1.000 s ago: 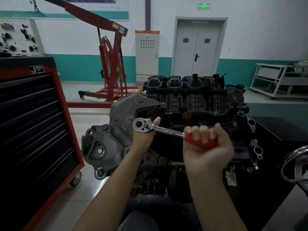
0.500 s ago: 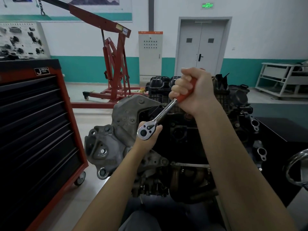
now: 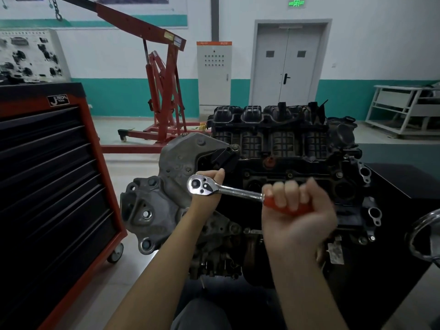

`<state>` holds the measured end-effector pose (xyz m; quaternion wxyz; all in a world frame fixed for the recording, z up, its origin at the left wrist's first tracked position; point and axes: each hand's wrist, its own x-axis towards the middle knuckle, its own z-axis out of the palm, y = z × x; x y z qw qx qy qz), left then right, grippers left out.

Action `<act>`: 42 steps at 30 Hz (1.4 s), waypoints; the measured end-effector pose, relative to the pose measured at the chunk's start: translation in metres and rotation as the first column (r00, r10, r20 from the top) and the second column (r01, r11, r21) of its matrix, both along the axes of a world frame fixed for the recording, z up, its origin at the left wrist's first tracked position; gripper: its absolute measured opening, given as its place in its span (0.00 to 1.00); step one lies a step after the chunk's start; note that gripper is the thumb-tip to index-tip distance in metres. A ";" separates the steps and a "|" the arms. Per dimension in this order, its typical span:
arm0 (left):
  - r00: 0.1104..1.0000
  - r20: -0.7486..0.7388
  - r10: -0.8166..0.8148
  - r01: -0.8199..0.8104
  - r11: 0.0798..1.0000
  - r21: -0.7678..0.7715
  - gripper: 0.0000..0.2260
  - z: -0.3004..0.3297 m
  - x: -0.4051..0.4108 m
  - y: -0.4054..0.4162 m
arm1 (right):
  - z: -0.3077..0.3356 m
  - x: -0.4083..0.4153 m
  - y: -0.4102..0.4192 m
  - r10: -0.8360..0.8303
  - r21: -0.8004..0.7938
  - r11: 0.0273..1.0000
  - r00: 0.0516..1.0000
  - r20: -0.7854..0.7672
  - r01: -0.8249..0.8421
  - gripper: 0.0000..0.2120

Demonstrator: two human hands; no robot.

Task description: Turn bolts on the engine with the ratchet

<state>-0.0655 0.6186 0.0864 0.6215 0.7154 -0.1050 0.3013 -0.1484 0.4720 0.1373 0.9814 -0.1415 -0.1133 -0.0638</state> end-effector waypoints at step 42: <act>0.997 -0.068 -0.031 0.021 0.988 -0.151 0.15 -0.012 0.008 0.004 | 0.090 0.071 0.018 0.309 -0.383 0.868 0.948 -0.083 -0.316 0.20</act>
